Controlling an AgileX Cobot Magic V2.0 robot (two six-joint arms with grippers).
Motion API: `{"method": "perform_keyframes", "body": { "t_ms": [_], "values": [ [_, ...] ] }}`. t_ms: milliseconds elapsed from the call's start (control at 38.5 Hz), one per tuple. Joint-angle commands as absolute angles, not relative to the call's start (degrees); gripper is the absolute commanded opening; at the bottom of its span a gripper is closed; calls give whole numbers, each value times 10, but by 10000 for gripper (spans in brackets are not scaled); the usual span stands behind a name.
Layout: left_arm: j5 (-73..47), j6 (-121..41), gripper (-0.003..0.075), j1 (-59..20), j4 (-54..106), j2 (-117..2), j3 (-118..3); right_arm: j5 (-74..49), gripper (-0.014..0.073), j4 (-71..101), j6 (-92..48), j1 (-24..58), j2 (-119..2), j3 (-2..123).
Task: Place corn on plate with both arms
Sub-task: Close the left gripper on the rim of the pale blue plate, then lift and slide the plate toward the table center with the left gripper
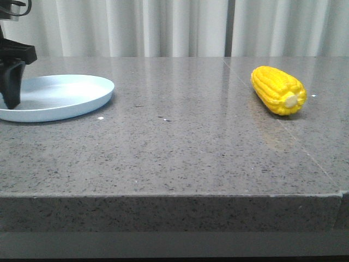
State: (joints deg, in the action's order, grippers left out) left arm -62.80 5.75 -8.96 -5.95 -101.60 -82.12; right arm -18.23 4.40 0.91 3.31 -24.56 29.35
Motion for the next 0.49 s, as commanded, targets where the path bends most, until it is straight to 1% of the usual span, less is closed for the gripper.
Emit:
{"method": "perform_keyframes", "body": {
  "t_ms": [0, 78, 208, 468],
  "values": [
    [-626, 59, 227, -91, -59, -995, -839, -132, 647, 42, 3, 29, -252, 314],
    [-626, 59, 121, -91, -59, -995, -839, -132, 647, 42, 3, 29, -252, 314],
    [-626, 59, -12, -91, -59, -995, -839, -132, 647, 42, 3, 29, -252, 314],
    [-620, 59, -20, -91, -34, -993, -856, -132, 647, 42, 3, 29, -252, 314]
  ]
}}
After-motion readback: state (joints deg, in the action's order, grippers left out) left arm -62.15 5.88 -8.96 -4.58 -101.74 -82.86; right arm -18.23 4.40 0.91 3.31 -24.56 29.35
